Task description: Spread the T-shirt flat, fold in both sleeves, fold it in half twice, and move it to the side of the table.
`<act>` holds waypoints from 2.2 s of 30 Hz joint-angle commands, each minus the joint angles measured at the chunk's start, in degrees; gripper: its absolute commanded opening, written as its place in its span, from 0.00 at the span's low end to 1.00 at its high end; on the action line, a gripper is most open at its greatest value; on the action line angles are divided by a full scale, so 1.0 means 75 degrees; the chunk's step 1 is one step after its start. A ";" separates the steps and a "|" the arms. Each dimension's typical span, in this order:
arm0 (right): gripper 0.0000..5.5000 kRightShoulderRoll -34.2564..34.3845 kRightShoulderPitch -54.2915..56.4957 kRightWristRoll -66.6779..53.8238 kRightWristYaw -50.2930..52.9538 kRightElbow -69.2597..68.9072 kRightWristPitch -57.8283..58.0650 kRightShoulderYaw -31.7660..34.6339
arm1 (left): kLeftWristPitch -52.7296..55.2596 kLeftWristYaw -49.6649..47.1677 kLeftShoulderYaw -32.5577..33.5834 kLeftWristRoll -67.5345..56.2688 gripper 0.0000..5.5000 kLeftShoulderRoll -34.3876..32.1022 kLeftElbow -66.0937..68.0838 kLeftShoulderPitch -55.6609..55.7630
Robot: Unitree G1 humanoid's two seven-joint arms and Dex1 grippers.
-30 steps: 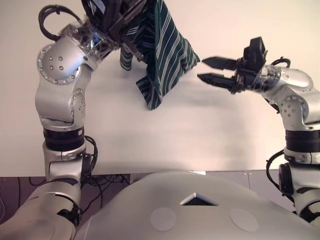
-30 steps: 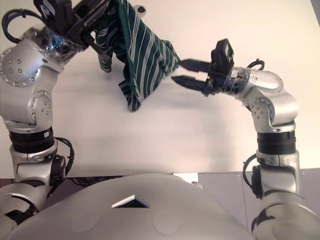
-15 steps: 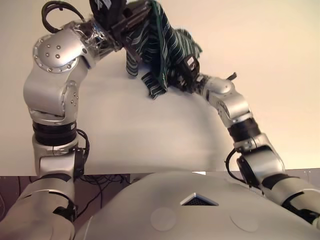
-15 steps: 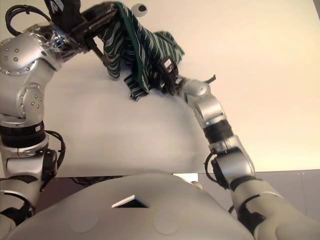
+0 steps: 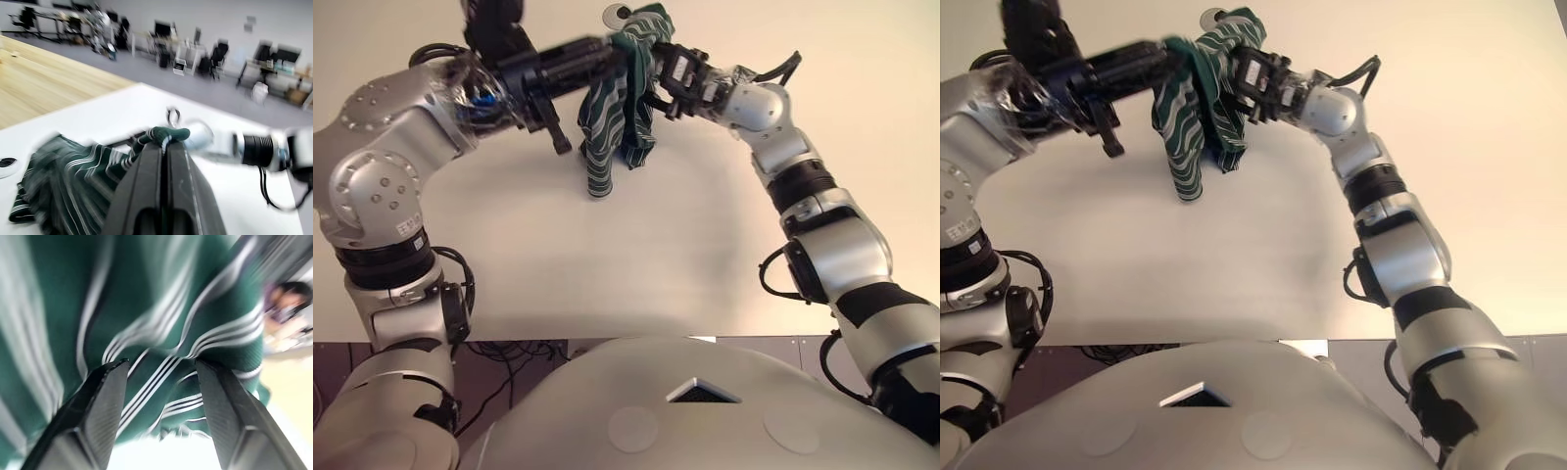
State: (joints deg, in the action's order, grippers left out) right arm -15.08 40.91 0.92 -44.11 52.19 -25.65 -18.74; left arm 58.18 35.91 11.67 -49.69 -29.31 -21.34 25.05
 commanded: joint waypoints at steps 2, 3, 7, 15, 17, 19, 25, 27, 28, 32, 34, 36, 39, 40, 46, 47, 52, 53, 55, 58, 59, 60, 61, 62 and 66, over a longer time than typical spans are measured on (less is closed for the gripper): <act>0.45 -0.0797 -0.1660 -0.1993 -0.1241 -0.2546 0.2934 0.1246 | 0.0334 -0.1102 0.0754 -0.0369 0.00 0.0229 0.0636 0.0564; 0.45 -0.0717 -0.2056 -0.2394 -0.0810 -0.3597 0.3818 0.1479 | 0.0408 -0.1298 0.0793 -0.0465 0.00 0.0332 0.0673 0.0631; 0.45 -0.0472 -0.3782 -0.3242 0.0587 -0.7247 0.6470 0.1460 | 0.0654 -0.1831 0.0871 -0.0846 0.00 0.0574 0.0615 0.0803; 0.45 0.0233 -0.4472 -0.3048 0.1761 -0.8994 0.8405 0.0064 | 0.0894 -0.2287 0.0876 -0.1366 0.00 0.0541 0.0663 0.1012; 0.45 0.0456 -0.4309 -0.2767 0.2035 -0.8736 0.8428 -0.0158 | 0.0927 -0.2363 0.0864 -0.1474 0.00 0.0524 0.0659 0.1038; 0.45 0.0632 -0.4155 -0.2551 0.2275 -0.8477 0.8414 -0.0230 | 0.0959 -0.2424 0.0860 -0.1567 0.00 0.0508 0.0638 0.1051; 0.45 0.0930 -0.3987 -0.2251 0.2499 -0.8026 0.8300 -0.0348 | 0.0968 -0.2600 0.0848 -0.1795 0.00 0.0498 0.0535 0.1034; 0.40 0.1004 -0.3953 -0.2182 0.2474 -0.7838 0.8213 -0.0406 | 0.0958 -0.2662 0.0841 -0.1866 0.00 0.0500 0.0508 0.1020; 0.37 0.1028 -0.3928 -0.2116 0.2466 -0.7727 0.8158 -0.0442 | 0.0951 -0.2689 0.0836 -0.1898 0.00 0.0499 0.0503 0.1016; 0.27 0.1139 -0.3858 -0.1914 0.2472 -0.7334 0.7926 -0.0450 | 0.0923 -0.2736 0.0804 -0.1969 0.00 0.0488 0.0511 0.1009; 0.20 0.1180 -0.3791 -0.1873 0.2510 -0.7145 0.7798 -0.0408 | 0.0904 -0.2746 0.0782 -0.1990 0.00 0.0467 0.0532 0.1010; 0.14 0.1237 -0.3750 -0.1810 0.2528 -0.7005 0.7702 -0.0360 | 0.0890 -0.2746 0.0762 -0.2002 0.00 0.0459 0.0543 0.1013; 0.06 0.1320 -0.3733 -0.1755 0.2568 -0.6821 0.7494 -0.0292 | 0.0873 -0.2704 0.0735 -0.1992 0.00 0.0432 0.0581 0.1014; 0.03 0.1364 -0.3744 -0.1740 0.2636 -0.6769 0.7343 -0.0223 | 0.0827 -0.2590 0.0675 -0.1869 0.00 0.0327 0.0595 0.1006; 0.00 0.1312 -0.2674 -0.1391 0.3540 -0.6178 0.5458 0.1212 | -0.1069 -0.0779 -0.0590 0.0541 0.00 -0.1026 0.1542 0.1475; 0.00 0.1105 -0.1933 -0.1281 0.3563 -0.5674 0.5150 0.1452 | -0.2052 -0.0286 -0.1126 0.1511 0.00 -0.1345 0.2026 0.1769; 0.00 0.0392 0.1478 -0.0520 0.3471 -0.1889 0.3599 0.1828 | -0.6704 0.0598 -0.3067 0.5417 0.00 -0.1608 0.5546 0.3810; 0.00 0.0256 0.2171 -0.0335 0.3510 -0.0954 0.3307 0.1808 | -0.7501 0.0504 -0.3413 0.6060 0.00 -0.1451 0.6573 0.4377; 0.00 0.0091 0.3194 -0.0020 0.3599 0.0470 0.2825 0.1776 | -0.8821 0.0036 -0.3958 0.7189 0.00 -0.1203 0.8353 0.5381; 0.00 -0.0092 0.4412 0.0366 0.3914 0.1905 0.2229 0.1755 | -1.0276 -0.1296 -0.4867 0.8953 0.00 -0.1000 1.0640 0.6977; 0.00 -0.0140 0.4685 0.0481 0.4050 0.2183 0.1991 0.1761 | -1.0525 -0.1756 -0.5137 0.9438 0.00 -0.0949 1.1159 0.7394; 0.00 -0.0211 0.4967 0.0657 0.4284 0.2422 0.1763 0.1717 | -1.0695 -0.2284 -0.5421 0.9950 0.00 -0.0898 1.1626 0.7858; 0.00 -0.0278 0.5242 0.0826 0.4523 0.2634 0.1595 0.1694 | -1.0823 -0.2737 -0.5627 1.0362 0.00 -0.0834 1.2027 0.8290; 0.00 -0.0332 0.5455 0.0972 0.4722 0.2804 0.1490 0.1683 | -1.0913 -0.3047 -0.5718 1.0623 0.00 -0.0758 1.2341 0.8615; 0.00 -0.0495 0.6186 0.1207 0.5319 0.3231 0.1404 0.1937 | -1.1032 -0.3862 -0.6082 1.1550 0.00 -0.0505 1.3074 0.9463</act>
State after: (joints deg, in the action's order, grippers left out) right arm -18.05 84.62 9.29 -5.59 74.89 -15.27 -5.05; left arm -24.13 8.76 -32.23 33.79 -34.07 74.62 94.01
